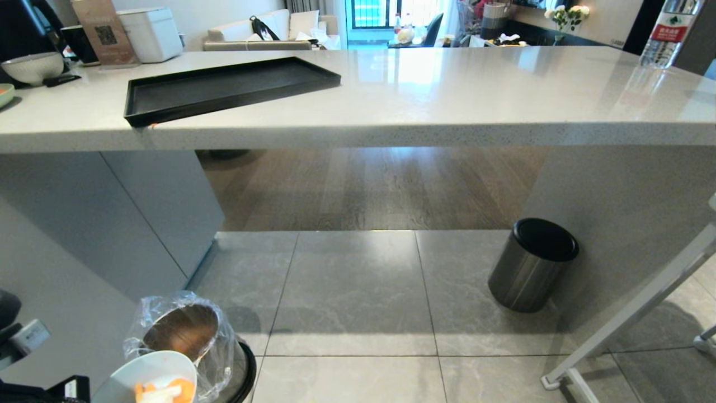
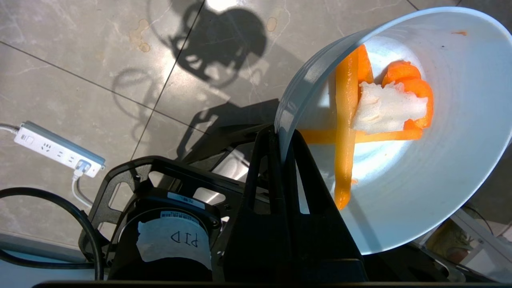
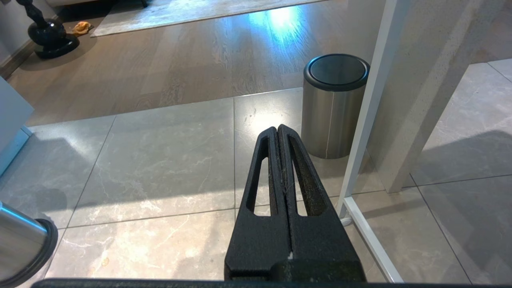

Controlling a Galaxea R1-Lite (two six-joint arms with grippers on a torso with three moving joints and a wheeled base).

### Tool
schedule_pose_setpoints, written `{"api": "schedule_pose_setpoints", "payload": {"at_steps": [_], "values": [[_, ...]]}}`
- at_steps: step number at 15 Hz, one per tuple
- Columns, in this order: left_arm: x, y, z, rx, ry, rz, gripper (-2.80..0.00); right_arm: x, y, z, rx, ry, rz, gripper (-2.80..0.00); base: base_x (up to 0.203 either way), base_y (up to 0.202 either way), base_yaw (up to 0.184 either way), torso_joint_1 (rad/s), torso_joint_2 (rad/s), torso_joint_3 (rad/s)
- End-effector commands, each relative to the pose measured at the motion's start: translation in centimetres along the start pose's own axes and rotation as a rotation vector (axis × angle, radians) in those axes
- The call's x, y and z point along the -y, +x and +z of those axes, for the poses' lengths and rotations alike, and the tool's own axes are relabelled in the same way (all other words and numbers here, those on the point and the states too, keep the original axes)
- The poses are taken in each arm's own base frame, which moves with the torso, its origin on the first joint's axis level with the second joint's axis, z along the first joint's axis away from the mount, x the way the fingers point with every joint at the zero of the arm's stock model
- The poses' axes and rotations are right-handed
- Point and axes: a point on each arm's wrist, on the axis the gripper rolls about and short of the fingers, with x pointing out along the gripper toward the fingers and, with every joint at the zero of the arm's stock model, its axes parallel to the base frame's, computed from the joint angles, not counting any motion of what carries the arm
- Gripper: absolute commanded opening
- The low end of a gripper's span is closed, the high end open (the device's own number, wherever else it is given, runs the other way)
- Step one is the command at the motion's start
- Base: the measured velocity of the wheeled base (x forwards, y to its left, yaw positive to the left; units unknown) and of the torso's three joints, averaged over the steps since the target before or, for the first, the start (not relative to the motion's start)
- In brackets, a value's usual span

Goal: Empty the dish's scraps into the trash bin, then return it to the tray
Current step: Move the bowl over the trash can

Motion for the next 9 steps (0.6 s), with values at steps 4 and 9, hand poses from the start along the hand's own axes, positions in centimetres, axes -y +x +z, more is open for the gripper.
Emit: {"api": "schedule_pose_setpoints", "payload": {"at_steps": [4,9], "values": [[0.02,0.06,-0.02,-0.005,0.002,0.001,-2.80,0.00,0.00,0.00,0.001,0.001,0.000,-2.80,0.000,0.000,0.000,0.000,0.00,0.000],[0.05,0.09,-0.03,-0.007,0.006,0.000,-2.80,0.00,0.00,0.00,0.001,-0.001,0.000,-2.80,0.000,0.000,0.000,0.000,0.00,0.000]]}}
